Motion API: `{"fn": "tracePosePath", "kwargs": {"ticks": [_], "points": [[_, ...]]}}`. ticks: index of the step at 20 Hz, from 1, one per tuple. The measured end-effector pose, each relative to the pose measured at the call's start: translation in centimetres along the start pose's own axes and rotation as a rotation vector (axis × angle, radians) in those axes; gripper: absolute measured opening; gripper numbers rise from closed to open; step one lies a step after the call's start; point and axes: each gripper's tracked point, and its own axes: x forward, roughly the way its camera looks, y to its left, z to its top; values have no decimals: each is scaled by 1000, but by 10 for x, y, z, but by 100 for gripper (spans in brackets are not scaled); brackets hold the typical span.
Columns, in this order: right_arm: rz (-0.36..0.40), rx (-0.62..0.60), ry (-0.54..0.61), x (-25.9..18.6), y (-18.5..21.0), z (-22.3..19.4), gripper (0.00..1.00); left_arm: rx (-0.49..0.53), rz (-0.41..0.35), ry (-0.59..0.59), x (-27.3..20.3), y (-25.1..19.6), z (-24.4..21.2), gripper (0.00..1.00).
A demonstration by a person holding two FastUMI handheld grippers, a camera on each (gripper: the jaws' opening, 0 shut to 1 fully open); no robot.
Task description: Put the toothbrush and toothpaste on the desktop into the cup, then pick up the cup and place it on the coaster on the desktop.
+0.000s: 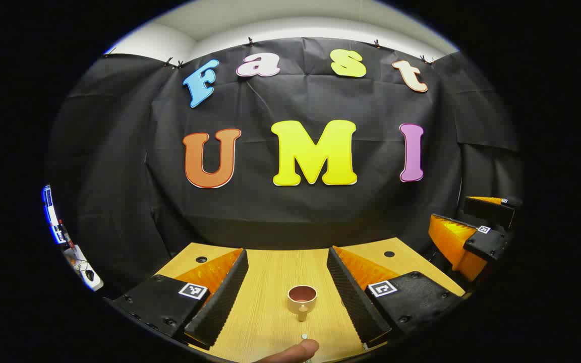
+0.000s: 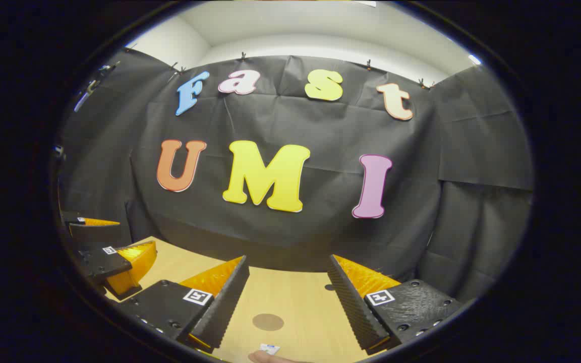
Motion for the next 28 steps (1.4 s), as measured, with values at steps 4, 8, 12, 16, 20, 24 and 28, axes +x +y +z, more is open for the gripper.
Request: {"fn": "tracePosePath", "kwargs": {"ticks": [4, 8, 12, 16, 20, 24, 28], "points": [[3, 1, 14, 8, -8, -5, 95, -7, 13, 32, 2, -2, -12, 99], [1, -6, 43, 11, -15, -17, 95, 6, 12, 56, 3, -8, -18, 99], [0, -3, 53, 10, -22, -20, 95, 8, 14, 90, 3, -12, -30, 99], [-9, -6, 53, 10, -28, -22, 95, 7, 16, 112, 2, -15, -37, 99], [-11, -6, 79, 11, -30, -31, 95, 0, 13, 136, 5, -18, -48, 99], [-40, -5, 103, 10, -38, -40, 95, 32, 17, 238, 5, -19, -84, 100], [-49, 3, 158, 9, -39, -60, 95, 31, -27, 368, 0, -27, -138, 100]]}}
